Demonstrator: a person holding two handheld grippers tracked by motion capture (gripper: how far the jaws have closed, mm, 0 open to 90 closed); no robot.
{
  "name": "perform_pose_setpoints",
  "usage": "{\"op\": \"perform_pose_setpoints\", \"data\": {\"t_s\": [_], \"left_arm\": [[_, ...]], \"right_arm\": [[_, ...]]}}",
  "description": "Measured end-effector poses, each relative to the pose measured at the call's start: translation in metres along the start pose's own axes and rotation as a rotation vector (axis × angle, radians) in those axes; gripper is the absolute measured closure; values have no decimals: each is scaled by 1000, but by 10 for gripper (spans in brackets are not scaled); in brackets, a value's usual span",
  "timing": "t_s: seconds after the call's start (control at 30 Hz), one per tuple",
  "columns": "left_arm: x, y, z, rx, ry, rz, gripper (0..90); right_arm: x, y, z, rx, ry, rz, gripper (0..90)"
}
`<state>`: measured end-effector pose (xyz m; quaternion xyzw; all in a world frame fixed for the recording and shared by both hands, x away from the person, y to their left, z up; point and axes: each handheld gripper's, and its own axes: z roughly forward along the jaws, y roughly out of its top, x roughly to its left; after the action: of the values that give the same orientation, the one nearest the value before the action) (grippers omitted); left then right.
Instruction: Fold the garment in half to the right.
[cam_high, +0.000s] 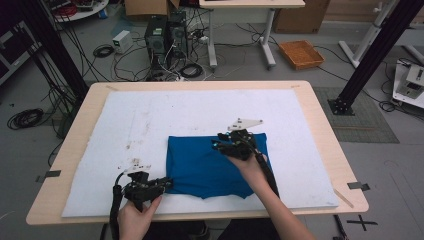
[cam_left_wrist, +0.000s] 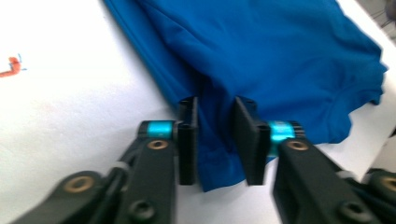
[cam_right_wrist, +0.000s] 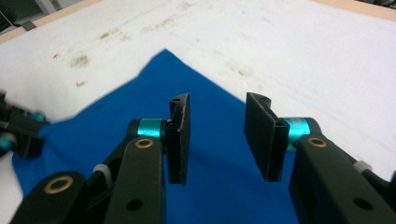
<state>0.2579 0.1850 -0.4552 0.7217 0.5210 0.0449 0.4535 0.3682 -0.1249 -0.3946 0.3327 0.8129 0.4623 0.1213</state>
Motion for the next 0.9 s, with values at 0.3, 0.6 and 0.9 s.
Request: {"op": "perform_pose_setpoints", "data": {"t_s": [0.3, 0.6, 0.9], "left_arm": [[-1, 0, 1, 2, 11, 10, 817], [0, -1, 0, -2, 0, -2, 823], [3, 0, 0, -2, -11, -7, 826]], "right_arm": [[20, 35, 59, 69, 15, -6, 617], [29, 51, 126, 160, 18, 39, 620], [40, 59, 161, 178, 30, 28, 664]]}}
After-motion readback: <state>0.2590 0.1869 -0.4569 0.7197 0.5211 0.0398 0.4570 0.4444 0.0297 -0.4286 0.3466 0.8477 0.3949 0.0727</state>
